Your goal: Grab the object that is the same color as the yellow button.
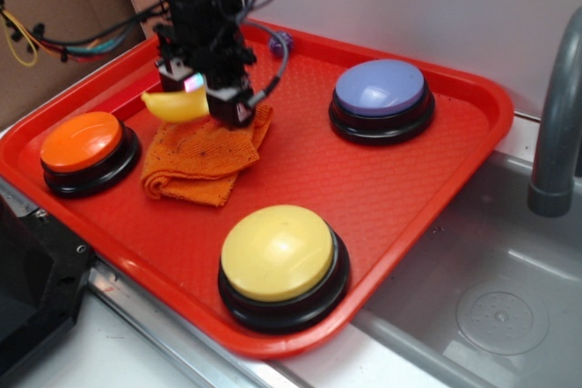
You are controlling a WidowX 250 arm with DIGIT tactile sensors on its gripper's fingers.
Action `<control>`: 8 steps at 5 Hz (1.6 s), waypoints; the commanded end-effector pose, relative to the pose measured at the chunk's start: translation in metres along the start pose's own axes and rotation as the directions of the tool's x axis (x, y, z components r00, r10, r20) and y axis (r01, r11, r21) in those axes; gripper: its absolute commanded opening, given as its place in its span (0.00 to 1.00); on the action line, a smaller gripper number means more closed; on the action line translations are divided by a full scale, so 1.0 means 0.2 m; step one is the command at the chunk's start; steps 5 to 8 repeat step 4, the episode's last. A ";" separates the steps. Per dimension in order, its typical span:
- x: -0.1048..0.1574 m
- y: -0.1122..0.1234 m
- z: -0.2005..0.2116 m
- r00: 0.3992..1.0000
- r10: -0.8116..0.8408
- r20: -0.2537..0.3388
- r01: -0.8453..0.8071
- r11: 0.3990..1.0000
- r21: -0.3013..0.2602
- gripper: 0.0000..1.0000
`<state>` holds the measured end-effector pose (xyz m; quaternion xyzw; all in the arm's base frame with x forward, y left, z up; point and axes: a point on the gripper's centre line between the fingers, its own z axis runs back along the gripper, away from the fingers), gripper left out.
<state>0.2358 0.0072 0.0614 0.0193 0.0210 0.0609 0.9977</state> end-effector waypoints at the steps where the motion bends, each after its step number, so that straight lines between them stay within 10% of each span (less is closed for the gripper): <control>1: -0.04 -0.04 0.52 0.993 -0.012 0.116 0.017 0.999 -0.043 0.00; 8: -0.04 -0.05 0.63 0.989 -0.055 0.136 0.069 0.993 -0.101 0.00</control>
